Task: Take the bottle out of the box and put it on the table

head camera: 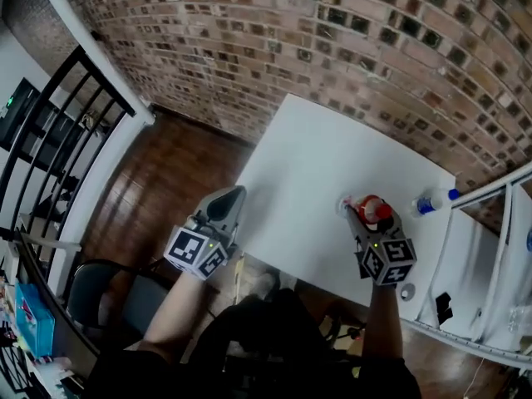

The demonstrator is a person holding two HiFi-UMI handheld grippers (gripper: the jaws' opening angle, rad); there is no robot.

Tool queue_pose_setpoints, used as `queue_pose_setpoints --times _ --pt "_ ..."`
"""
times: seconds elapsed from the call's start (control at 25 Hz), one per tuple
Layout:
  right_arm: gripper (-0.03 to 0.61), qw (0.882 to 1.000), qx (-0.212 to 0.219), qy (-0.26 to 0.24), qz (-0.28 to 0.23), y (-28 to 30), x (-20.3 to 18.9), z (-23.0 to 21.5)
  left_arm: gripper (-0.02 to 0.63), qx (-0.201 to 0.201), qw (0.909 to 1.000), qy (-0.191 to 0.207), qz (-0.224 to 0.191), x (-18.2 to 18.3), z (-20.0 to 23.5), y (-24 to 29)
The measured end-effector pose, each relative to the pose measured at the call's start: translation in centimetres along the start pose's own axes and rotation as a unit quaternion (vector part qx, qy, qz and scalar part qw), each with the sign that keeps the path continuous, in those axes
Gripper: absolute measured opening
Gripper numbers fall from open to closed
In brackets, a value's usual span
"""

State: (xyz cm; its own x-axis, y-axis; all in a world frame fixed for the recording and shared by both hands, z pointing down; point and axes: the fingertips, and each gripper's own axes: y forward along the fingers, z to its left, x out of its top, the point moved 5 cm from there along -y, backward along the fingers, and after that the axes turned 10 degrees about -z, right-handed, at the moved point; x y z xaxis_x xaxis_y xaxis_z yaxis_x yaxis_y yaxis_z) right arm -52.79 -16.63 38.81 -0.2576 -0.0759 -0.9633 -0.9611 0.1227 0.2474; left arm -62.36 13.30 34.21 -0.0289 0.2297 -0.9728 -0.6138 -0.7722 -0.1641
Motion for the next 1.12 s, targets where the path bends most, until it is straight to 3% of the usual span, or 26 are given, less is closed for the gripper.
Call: queue_pose_setpoints --times 0.24,0.76,1.12 --pt "0.322 0.999 -0.008 -0.011 0.04 4.1 -2.4 -2.5 0.005 0.034 0.9987 -0.036 0.013 -3.3 1.1 0.0" --pt "0.325 0.997 -0.041 -0.033 0.064 12.3 -2.2 -7.9 0.005 0.111 0.9926 -0.041 0.026 -5.4 6.5 -0.3" --pt "0.328 0.995 -0.057 -0.007 0.081 15.2 -3.5 -9.7 0.005 0.12 0.9912 -0.039 0.039 -6.0 7.2 0.4"
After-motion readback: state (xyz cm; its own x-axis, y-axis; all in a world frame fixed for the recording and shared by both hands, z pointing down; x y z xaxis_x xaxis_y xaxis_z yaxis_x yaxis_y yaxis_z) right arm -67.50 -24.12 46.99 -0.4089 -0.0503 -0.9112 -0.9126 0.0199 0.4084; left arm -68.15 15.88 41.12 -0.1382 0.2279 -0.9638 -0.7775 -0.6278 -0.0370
